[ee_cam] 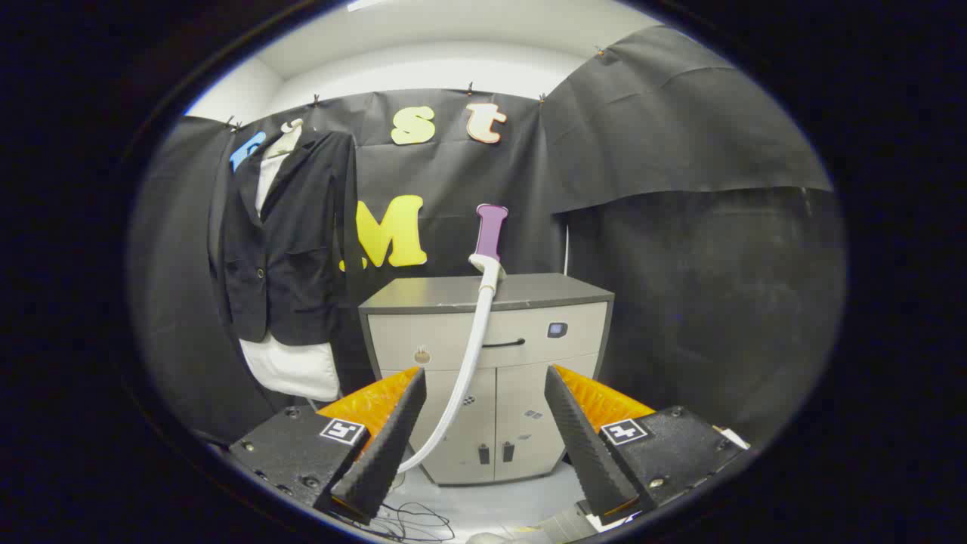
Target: Iron the clothes twice with a garment steamer, once on the left side and once on the right side.
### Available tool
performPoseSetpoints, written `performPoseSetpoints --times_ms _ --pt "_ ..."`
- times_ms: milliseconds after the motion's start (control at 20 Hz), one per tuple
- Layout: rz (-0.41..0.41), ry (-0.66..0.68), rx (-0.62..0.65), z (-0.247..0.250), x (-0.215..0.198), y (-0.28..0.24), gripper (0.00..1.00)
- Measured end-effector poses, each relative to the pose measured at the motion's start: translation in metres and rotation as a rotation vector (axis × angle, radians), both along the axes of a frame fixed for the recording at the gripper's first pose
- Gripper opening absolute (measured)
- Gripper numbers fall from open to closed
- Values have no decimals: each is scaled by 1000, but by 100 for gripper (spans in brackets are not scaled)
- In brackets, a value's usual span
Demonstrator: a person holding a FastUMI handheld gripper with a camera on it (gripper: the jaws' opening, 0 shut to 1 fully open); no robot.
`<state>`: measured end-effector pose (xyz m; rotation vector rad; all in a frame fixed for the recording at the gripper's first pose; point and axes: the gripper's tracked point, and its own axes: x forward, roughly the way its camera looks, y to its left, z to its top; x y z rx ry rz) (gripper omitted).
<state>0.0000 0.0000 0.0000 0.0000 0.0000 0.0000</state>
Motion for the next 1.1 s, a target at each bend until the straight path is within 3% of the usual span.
performPoseSetpoints --times_ms 700,1100 --pt "-2 9 14 8 1 11 98" --pt "0 13 19 58 37 -4 99"
